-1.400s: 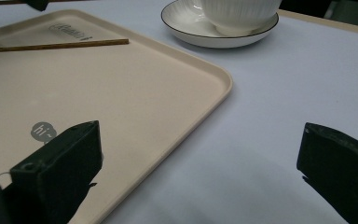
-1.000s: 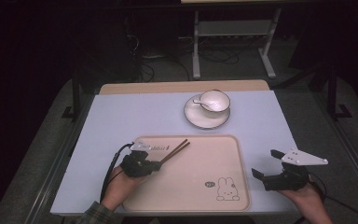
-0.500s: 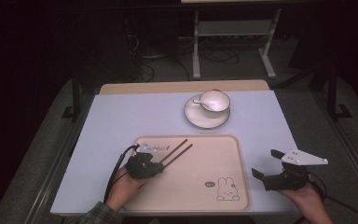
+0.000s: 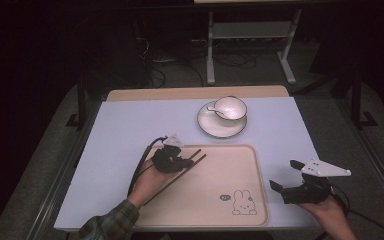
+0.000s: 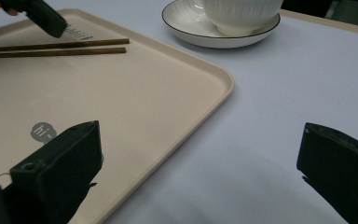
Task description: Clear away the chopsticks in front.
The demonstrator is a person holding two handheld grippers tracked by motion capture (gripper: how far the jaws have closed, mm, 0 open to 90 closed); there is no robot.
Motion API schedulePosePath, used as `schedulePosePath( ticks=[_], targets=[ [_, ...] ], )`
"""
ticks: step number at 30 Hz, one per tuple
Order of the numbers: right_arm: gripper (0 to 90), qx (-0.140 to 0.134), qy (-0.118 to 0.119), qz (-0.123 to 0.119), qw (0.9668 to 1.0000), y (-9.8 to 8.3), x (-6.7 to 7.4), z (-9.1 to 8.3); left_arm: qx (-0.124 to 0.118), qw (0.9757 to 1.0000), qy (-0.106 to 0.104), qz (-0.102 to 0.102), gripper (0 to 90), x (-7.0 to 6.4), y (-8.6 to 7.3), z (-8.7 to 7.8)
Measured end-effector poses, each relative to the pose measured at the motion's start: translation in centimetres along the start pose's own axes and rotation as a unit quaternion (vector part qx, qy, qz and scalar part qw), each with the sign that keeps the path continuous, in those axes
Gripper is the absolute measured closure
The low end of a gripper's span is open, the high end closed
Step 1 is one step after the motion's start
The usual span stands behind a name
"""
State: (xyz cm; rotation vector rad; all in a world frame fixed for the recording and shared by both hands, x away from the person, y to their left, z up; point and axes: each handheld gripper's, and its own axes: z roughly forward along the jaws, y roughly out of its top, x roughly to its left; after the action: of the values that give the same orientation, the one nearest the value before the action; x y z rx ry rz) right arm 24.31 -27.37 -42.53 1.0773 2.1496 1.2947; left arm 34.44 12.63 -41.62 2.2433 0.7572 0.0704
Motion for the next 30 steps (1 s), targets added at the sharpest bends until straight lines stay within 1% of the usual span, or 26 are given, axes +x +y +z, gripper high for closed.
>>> schedulePosePath(
  ticks=[1,3,7,11,13,16,25,30],
  targets=[
    [0.0,0.0,0.0,0.0,1.0,0.0,0.0,0.0,0.0,1.0,-0.004,0.002,89.6,0.1,0.3,0.4],
    [0.0,0.001,0.001,0.0,1.0,0.0,0.0,0.0,0.0,0.9999,-0.012,-0.003,89.6,0.4,1.0,1.6],
    [0.0,0.0,0.001,0.0,1.0,-0.1,0.0,0.0,0.011,0.9998,-0.015,-0.003,89.5,0.9,1.6,3.9],
    [0.0,0.0,0.001,0.001,1.0,-0.1,-0.1,-0.1,0.017,0.9998,-0.01,-0.002,89.5,1.3,1.5,4.8],
    [0.0,0.0,0.001,0.001,1.0,-0.1,-0.1,0.0,0.012,0.9999,-0.01,-0.006,89.5,1.5,1.3,4.8],
    [0.0,0.0,0.002,0.0,1.0,-0.1,0.0,0.0,0.012,0.9999,0.003,-0.005,89.5,1.9,1.2,4.5],
    [0.0,0.0,0.003,-0.001,1.0,-0.1,0.0,-0.1,0.003,0.9994,0.023,-0.025,89.4,3.6,0.5,3.5],
    [0.0,-0.001,0.003,-0.001,1.0,-0.1,0.0,-0.1,0.007,0.9991,0.03,-0.029,89.4,4.2,0.1,2.8]
  ],
)
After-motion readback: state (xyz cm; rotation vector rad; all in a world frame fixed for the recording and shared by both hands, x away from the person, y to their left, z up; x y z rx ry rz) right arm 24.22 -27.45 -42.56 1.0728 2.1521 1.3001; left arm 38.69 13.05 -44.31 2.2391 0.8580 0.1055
